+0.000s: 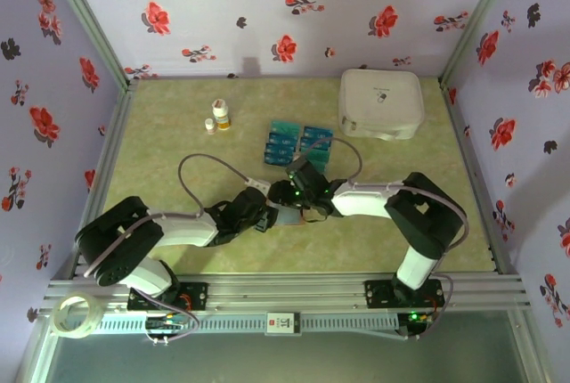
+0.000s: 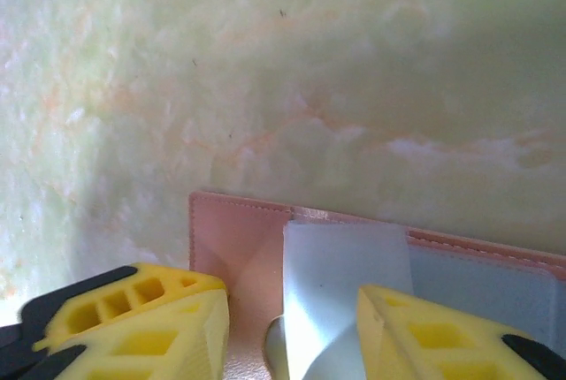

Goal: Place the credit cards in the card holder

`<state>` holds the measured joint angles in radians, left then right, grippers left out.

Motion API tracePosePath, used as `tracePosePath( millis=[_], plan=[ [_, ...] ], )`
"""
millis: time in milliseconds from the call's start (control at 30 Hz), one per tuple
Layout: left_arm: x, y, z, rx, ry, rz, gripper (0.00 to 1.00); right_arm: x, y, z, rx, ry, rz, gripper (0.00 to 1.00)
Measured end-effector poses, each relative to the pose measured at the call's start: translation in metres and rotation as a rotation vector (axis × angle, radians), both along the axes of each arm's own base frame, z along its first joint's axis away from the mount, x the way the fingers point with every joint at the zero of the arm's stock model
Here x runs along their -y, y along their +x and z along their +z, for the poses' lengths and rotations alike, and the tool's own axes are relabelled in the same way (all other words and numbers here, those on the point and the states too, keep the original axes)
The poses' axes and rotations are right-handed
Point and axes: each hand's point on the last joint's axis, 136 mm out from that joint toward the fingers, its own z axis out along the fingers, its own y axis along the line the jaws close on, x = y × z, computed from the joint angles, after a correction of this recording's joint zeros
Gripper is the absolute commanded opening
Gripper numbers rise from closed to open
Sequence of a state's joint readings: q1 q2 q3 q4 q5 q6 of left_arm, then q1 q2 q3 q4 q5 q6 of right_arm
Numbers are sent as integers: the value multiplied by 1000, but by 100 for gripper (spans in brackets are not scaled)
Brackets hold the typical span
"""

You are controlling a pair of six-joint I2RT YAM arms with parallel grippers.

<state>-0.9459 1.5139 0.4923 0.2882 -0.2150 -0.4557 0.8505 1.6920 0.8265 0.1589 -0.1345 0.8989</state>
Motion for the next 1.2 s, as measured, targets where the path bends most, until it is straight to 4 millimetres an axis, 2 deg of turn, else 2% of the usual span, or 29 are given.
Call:
tracePosePath(
  millis=[133,233,433,667,900,1000,1133,1200],
  plan=[
    [3,2,0,8,-4,2,53,6,5,18,30,24,-20,45],
    [3,2,0,11,-2,3,53,12,5,21,38,22,-34,46],
    [3,2,0,11,-2,3,53,24,-2,3,7,-21,-42,48],
    [3,2,0,11,-2,3,53,18,-6,-14,-33,-22,-17,46],
    [1,-2,6,0,-4,-6,63,9,-8,-10,-48,25,6,46],
    [-7,-8,17,-4,-14,-1,71,2,-10,-4,-52,50,16,46],
    [-19,-1,61,53,-118,49,79,-13,-12,8,-44,86,33,47],
    [-32,1,72,68,-147,86,82,-26,-8,23,-21,118,45,47]
  ],
)
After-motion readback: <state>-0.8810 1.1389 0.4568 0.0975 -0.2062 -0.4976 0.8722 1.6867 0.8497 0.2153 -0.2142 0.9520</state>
